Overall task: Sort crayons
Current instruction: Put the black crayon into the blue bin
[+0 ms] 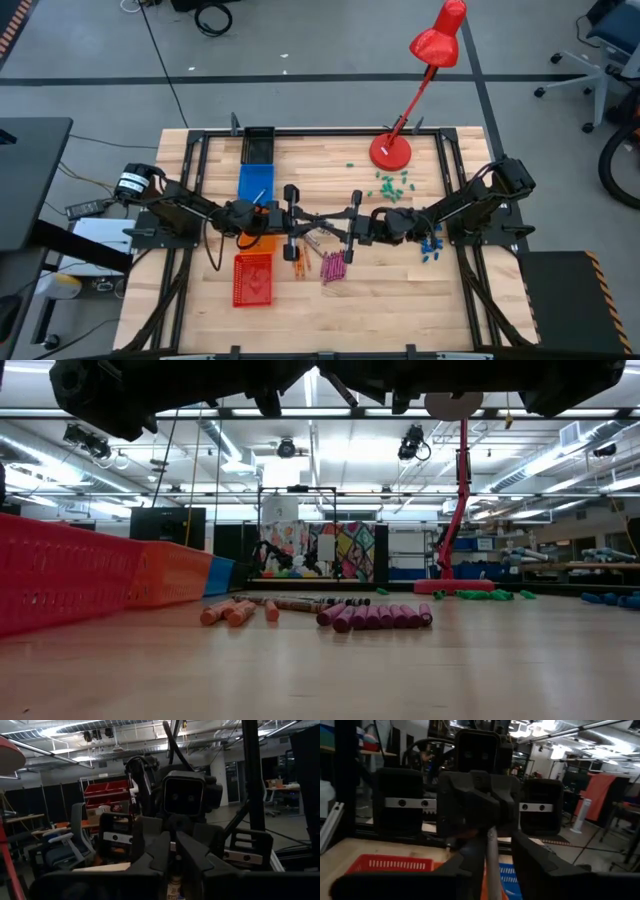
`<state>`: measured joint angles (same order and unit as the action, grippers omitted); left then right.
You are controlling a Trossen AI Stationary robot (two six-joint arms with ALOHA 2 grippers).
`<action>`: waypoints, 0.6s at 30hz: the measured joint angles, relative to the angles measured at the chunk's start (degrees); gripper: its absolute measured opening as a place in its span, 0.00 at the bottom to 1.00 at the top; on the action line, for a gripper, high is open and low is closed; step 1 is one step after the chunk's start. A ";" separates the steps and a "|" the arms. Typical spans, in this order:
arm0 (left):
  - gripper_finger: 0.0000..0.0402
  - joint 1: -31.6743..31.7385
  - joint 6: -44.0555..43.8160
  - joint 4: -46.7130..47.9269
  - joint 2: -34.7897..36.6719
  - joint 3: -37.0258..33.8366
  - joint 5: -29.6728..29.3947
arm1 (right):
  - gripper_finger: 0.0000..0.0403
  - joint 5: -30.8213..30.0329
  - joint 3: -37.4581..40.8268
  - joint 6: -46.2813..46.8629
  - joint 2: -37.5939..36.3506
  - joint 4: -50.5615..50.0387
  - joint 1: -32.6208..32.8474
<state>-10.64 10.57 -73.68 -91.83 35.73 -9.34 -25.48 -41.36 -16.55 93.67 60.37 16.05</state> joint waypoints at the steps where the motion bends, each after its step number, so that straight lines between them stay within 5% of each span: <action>1: 0.07 -0.01 0.00 0.10 0.00 0.00 0.02 | 0.30 -0.58 0.00 -0.16 0.00 -0.05 0.14; 11: 0.09 -0.01 0.78 1.24 0.67 0.00 -0.99 | 0.41 -5.20 -0.04 -1.05 -0.15 -2.48 1.07; 18: 0.08 -0.08 0.80 12.49 6.05 -0.04 -5.06 | 0.42 -7.55 -0.04 -0.63 -2.67 -7.81 1.65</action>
<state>-10.72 11.37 -61.20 -85.78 35.68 -14.40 -33.03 -41.41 -17.19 91.00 52.56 17.70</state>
